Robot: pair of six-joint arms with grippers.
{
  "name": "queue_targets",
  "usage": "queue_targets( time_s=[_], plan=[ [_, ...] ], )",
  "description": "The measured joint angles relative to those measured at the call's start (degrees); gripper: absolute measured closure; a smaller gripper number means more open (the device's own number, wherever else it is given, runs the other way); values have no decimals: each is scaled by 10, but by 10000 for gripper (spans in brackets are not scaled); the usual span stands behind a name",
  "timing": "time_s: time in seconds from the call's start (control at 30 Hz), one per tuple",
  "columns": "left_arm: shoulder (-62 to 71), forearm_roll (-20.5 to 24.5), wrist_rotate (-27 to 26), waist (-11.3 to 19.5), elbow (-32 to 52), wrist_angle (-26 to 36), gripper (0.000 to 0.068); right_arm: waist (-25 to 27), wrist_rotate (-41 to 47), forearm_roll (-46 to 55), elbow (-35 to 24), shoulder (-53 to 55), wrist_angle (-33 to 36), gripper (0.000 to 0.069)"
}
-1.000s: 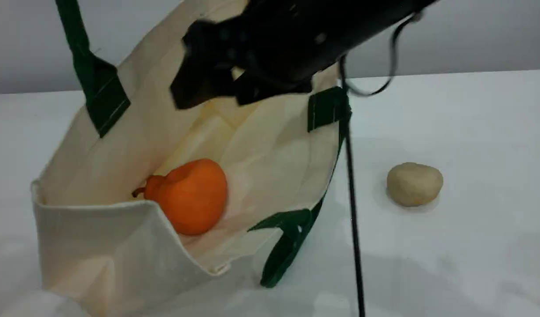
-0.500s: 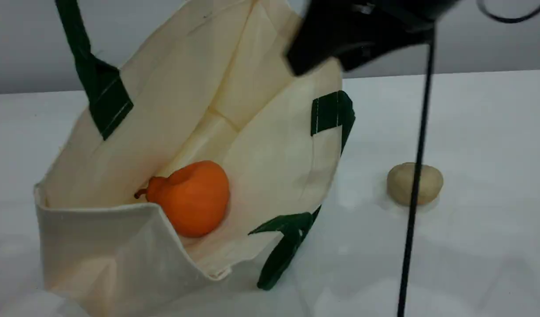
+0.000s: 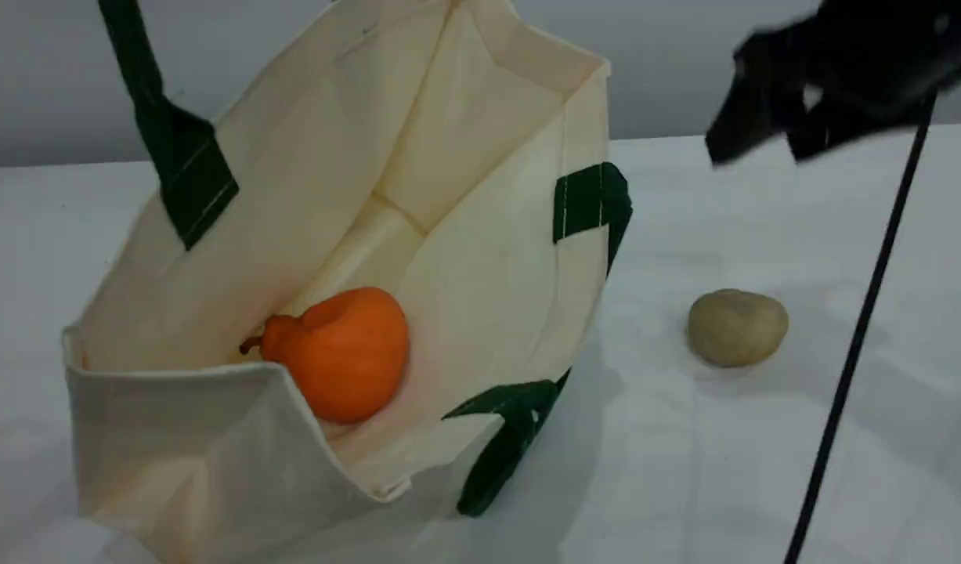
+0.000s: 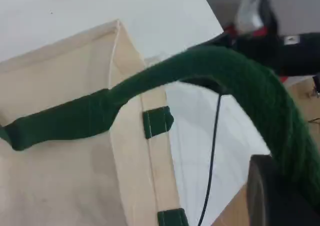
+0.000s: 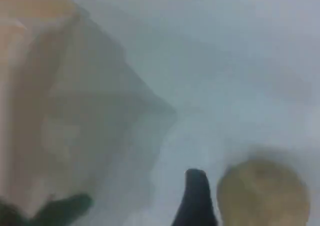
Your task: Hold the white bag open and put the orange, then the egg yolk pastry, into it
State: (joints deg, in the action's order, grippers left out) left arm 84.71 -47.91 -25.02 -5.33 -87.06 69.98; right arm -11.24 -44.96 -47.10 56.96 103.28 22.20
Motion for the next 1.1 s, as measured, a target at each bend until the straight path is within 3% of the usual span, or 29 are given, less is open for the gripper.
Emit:
queue_targets(
  time_s=[0.27,0.5,0.9,1.0,1.1],
  plan=[
    [0,0,0,0,0,0,608,-1,0,-11,0,103,-51,176],
    [0,0,0,0,0,0,608,-1,-1,-30,0,129,-72,176],
    [0,0,0,0,0,0,608,-2,-5,-58,0,163,-54,176],
    [0,0,0,0,0,0,608,-2,-5,-58,0,163,-52,204],
    [0,0,0,0,0,0,608,-2,-5,-58,0,163,-42,307]
  ],
)
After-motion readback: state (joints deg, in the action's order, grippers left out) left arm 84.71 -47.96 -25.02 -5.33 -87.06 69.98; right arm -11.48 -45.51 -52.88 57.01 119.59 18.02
